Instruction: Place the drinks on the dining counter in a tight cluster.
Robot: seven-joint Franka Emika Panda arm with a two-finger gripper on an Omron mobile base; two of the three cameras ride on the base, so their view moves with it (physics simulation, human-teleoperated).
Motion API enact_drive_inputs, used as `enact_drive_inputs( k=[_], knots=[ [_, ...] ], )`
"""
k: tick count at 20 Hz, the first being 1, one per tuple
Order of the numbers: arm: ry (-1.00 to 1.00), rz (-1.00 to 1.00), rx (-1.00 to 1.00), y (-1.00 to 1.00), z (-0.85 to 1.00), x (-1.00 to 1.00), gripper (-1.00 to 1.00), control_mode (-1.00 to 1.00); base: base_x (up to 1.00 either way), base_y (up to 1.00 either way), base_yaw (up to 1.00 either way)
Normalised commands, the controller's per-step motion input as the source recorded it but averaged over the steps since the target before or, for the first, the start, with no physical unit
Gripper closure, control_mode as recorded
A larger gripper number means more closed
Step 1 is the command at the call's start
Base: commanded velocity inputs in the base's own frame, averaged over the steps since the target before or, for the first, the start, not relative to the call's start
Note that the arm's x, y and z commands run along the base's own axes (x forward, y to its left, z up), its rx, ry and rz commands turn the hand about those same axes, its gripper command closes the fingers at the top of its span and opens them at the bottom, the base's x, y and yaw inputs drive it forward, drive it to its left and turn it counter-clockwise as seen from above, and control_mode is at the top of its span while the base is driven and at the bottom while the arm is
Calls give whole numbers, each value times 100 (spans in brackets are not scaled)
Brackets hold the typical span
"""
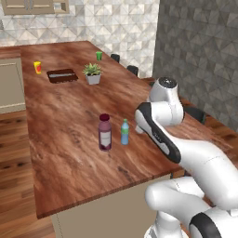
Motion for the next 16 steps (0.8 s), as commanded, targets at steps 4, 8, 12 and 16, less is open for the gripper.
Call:
enact_drive_inputs(
  k=[4, 8, 12, 16],
  knots=[
    [-2, -32, 18, -7, 18, -32, -100, -100, 0, 0, 0],
    [12, -30, 13, -13, 50, -25, -100, -100, 0, 0, 0],
    [37, -26, 7, -17, 63, -1, -100, -100, 0, 0, 0],
    [36, -22, 6, -16, 39, -30, -100, -100, 0, 0, 0]
  ],
)
